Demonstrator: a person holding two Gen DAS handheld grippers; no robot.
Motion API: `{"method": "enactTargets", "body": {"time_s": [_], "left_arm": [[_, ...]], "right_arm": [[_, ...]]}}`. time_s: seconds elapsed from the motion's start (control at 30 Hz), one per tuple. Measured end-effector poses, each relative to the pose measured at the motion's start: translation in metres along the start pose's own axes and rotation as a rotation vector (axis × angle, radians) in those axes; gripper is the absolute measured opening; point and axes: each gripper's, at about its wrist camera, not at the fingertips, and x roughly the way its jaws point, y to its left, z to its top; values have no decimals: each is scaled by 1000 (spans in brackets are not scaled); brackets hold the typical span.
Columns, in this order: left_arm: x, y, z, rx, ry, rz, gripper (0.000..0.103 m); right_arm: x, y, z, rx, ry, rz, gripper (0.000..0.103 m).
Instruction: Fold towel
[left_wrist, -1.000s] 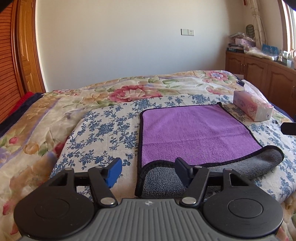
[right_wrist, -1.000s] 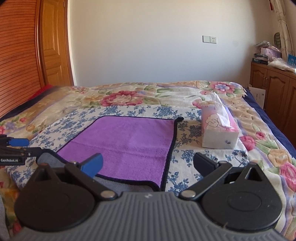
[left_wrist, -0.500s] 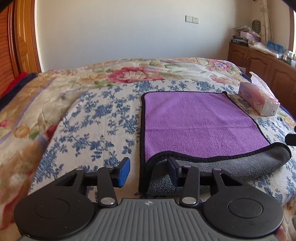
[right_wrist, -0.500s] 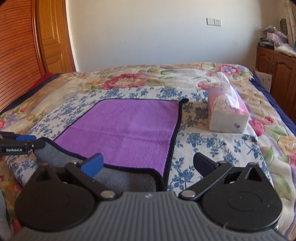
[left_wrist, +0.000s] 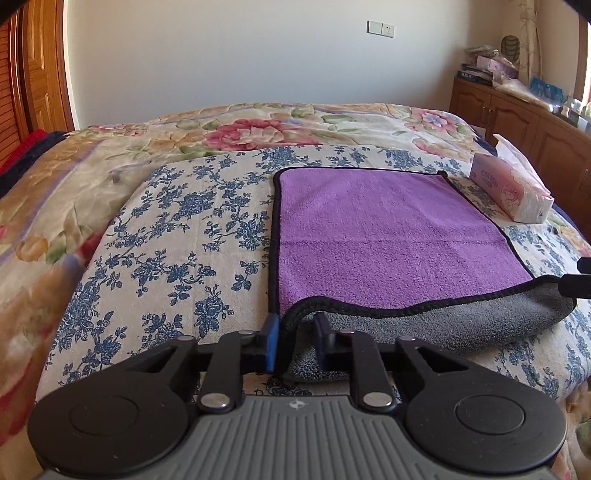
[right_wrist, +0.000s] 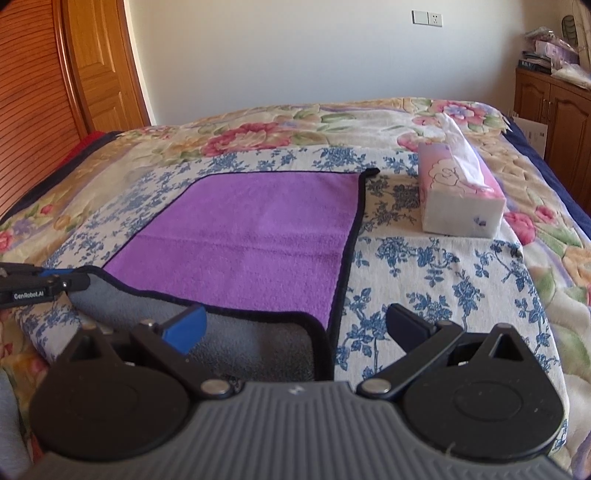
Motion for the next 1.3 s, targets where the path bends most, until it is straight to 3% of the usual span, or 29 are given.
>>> {"method": "enactTargets", "body": {"time_s": [0.07, 0.13, 0.6, 0.73, 1.0, 1.17, 1.3], "left_arm": [[0, 0, 0, 1, -1, 0, 17], [0, -1, -1, 9, -1, -1, 16], [2, 0, -1, 13, 9, 1, 13], [3, 0, -1, 11, 9, 0, 13], [3, 1, -2, 6, 10, -2, 13], [4, 1, -2, 5, 12, -8, 11], [3, 0, -2, 4, 10, -19, 8]], "right_arm": [[1, -1, 0, 10, 11, 12, 100], [3, -1, 0, 14, 25, 20, 90], [8, -3, -4, 34, 88, 66, 76], [9, -3, -4, 38, 101, 76, 63], [10, -4, -4, 40, 113, 72, 52], [11, -6, -4, 33, 117, 56, 31], [10, -5, -4, 23, 114, 46, 25]]}}
